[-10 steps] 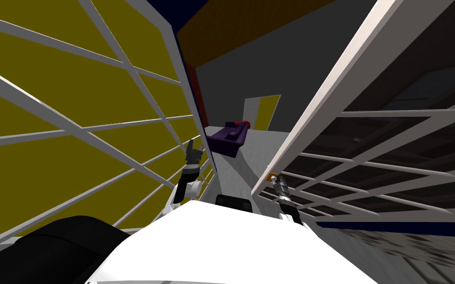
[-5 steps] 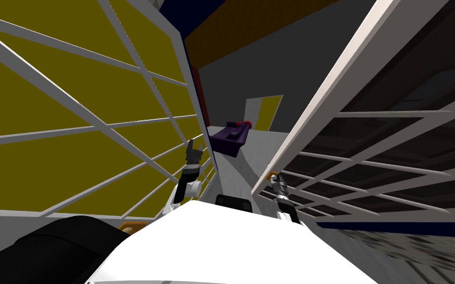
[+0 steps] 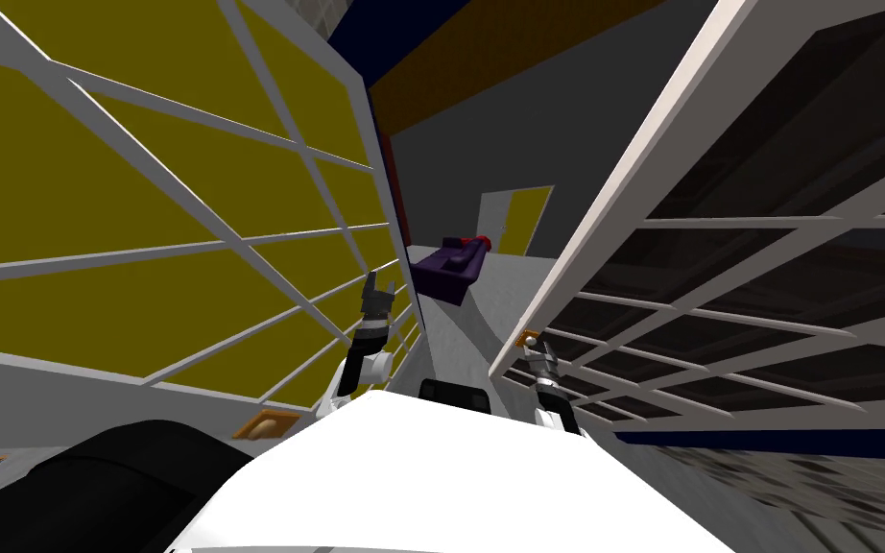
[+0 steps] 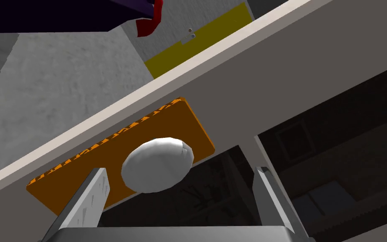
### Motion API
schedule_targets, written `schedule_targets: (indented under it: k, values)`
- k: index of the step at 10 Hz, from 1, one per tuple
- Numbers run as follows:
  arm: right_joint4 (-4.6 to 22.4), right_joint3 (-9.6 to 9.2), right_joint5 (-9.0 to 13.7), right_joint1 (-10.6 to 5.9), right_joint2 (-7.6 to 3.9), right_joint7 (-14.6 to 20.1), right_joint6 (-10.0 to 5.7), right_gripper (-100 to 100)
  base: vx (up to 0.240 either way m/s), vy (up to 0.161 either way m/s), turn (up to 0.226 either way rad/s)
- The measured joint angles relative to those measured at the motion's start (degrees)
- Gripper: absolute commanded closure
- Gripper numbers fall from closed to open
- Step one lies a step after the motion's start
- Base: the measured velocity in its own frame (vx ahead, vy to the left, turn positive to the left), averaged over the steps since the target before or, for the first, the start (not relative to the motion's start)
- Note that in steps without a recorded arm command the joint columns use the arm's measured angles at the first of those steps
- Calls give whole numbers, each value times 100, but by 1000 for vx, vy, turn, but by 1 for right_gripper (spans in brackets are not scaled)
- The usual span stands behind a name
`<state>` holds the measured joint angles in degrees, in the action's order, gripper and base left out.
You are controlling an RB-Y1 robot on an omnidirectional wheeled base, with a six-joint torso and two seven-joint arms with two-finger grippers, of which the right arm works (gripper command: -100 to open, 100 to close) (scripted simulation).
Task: Pull the door open
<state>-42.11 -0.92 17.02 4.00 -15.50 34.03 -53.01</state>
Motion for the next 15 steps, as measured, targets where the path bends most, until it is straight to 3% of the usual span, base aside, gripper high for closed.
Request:
schedule_targets:
  k: [15]
  values:
    - [-265, -353, 1059, -57, 245, 2137, 265, -100, -60, -15, 44]
